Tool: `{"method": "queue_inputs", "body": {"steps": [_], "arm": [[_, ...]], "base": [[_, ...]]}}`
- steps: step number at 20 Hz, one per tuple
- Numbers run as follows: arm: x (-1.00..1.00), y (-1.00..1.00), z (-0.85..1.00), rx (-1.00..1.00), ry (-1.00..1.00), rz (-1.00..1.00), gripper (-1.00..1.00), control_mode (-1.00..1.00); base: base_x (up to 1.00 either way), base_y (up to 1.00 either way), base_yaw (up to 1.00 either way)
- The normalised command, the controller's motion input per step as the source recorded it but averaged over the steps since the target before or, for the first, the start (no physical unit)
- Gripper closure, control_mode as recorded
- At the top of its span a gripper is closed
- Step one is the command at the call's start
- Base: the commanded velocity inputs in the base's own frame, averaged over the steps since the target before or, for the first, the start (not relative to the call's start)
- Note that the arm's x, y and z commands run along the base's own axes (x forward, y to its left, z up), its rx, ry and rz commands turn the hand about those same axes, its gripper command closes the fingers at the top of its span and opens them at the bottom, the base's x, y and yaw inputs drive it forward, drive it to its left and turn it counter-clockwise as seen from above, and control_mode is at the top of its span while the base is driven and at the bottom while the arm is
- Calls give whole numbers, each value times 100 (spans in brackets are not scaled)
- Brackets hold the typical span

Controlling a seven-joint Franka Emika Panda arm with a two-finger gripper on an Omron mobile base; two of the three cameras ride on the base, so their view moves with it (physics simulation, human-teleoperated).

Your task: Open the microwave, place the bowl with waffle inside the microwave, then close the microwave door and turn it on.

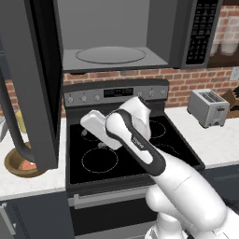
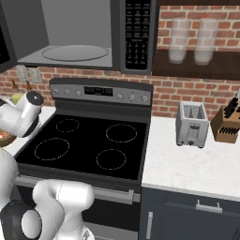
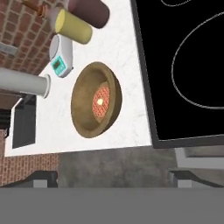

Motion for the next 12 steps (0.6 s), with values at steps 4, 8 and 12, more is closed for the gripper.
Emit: {"method": "queue_inputs", "body": {"steps": [4, 8, 12], "arm": [[45, 22, -48, 0, 15, 0, -100, -100], [19, 39, -55, 0, 13, 0, -100, -100], [8, 54, -52, 0, 9, 0, -100, -100]], "base": [[0, 0, 0], [0, 0, 0], [0, 0, 0]]}}
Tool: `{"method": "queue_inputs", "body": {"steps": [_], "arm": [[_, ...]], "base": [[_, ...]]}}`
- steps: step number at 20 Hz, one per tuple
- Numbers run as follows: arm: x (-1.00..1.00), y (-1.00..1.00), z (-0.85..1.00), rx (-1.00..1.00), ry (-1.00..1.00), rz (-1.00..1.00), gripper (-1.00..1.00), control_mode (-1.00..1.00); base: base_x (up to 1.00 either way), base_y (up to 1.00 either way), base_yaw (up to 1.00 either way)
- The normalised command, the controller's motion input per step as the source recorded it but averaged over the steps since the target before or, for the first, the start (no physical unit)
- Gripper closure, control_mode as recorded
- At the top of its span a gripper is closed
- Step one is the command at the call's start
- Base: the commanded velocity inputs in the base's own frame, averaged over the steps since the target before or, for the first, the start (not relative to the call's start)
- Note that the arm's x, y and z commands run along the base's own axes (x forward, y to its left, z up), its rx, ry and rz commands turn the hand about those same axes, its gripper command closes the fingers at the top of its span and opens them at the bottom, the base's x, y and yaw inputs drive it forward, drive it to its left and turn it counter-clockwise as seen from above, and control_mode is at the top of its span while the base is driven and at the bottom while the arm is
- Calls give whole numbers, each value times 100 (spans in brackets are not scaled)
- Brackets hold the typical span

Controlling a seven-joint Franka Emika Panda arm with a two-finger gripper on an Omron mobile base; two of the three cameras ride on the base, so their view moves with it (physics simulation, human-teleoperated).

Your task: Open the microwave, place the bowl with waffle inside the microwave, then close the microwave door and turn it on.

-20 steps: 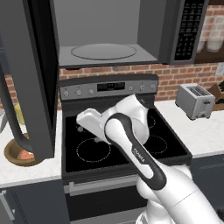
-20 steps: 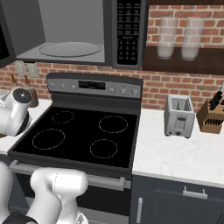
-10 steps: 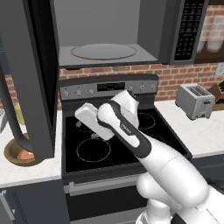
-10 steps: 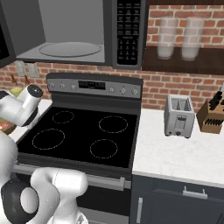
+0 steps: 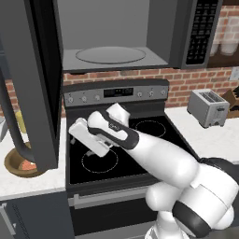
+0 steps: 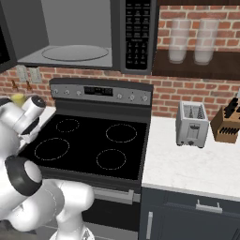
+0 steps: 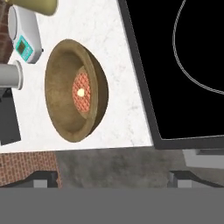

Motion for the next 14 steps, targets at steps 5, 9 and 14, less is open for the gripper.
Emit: {"method": "queue_inputs", "body": {"steps": [5, 9, 14], "arm": [[9, 45, -19, 0, 1, 0, -100, -100], [17, 38, -4, -1, 0, 0, -100, -100], [15, 38, -9, -3, 0, 0, -100, -100]], "base": [[0, 0, 0], [0, 0, 0], [0, 0, 0]]}}
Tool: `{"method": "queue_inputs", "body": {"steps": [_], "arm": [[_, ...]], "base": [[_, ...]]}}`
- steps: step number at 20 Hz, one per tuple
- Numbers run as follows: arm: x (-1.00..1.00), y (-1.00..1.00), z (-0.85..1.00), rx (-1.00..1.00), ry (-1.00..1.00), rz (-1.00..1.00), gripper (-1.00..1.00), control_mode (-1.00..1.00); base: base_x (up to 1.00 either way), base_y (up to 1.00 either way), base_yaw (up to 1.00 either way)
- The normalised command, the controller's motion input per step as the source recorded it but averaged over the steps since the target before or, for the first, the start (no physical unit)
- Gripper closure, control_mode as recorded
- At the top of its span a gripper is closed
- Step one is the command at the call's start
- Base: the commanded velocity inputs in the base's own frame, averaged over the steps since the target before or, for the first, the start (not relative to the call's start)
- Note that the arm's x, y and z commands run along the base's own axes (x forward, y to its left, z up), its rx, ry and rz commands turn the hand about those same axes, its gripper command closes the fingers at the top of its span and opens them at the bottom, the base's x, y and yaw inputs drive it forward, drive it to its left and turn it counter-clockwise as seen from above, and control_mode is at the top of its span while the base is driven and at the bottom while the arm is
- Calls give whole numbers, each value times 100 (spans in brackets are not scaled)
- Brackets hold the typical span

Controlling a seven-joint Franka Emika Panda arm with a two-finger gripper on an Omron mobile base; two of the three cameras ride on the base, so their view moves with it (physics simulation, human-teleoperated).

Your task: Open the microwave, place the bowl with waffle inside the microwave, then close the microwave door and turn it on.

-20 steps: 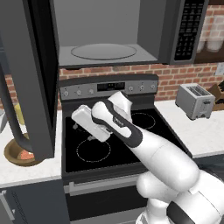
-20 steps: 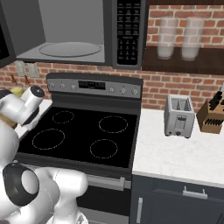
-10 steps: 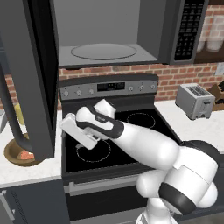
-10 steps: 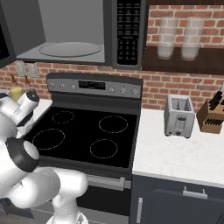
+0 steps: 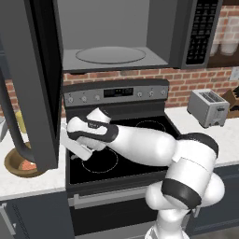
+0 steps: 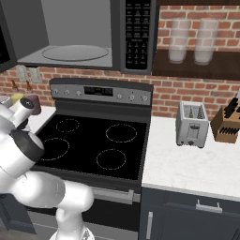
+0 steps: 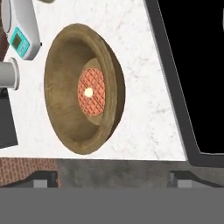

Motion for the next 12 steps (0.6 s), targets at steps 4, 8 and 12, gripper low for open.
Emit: {"method": "queue_inputs", "body": {"steps": [4, 8, 12], "arm": [[18, 26, -25, -1, 0, 0, -100, -100], [25, 8, -27, 0, 0, 0, -100, -100], [37, 1, -28, 0, 0, 0, -100, -100]], "base": [[0, 0, 0], [0, 0, 0], [0, 0, 0]]}}
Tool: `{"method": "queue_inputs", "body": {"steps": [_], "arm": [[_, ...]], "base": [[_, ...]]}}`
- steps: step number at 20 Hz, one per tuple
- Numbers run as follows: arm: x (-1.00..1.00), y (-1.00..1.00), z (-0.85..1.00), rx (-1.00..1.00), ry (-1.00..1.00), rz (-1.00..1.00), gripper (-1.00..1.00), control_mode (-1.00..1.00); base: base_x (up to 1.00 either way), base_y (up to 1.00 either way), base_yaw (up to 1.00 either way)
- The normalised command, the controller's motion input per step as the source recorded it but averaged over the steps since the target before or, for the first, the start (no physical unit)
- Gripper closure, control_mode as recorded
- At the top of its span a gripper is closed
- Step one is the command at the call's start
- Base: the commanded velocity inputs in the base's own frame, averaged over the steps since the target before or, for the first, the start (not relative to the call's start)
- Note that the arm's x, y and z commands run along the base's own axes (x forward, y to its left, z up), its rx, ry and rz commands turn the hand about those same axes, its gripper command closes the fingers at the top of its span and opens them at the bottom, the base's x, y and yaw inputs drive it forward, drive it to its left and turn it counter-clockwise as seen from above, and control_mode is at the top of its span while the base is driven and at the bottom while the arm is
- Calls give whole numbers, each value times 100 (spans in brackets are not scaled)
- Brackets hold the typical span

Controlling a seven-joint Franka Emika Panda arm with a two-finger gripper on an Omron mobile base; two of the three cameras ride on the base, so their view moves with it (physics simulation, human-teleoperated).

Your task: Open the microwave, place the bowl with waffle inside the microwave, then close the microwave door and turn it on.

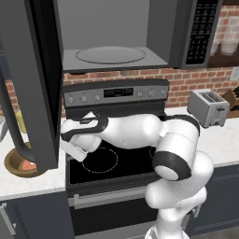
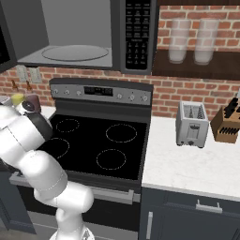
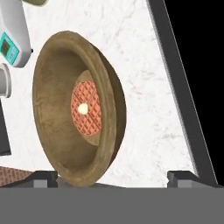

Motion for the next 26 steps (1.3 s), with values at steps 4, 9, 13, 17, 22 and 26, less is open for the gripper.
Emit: {"method": "queue_inputs", "body": {"steps": [4, 9, 13, 17, 22, 26], "arm": [[29, 6, -36, 0, 0, 0, -100, -100], [18, 17, -27, 0, 0, 0, -100, -100], [1, 22, -19, 0, 0, 0, -100, -100], [3, 25, -17, 0, 0, 0, -100, -100], [8, 20, -14, 0, 0, 0, -100, -100], [11, 21, -24, -2, 0, 0, -100, -100]], "base": [[0, 0, 0], [0, 0, 0], [0, 0, 0], [0, 0, 0], [0, 0, 0], [0, 0, 0]]}}
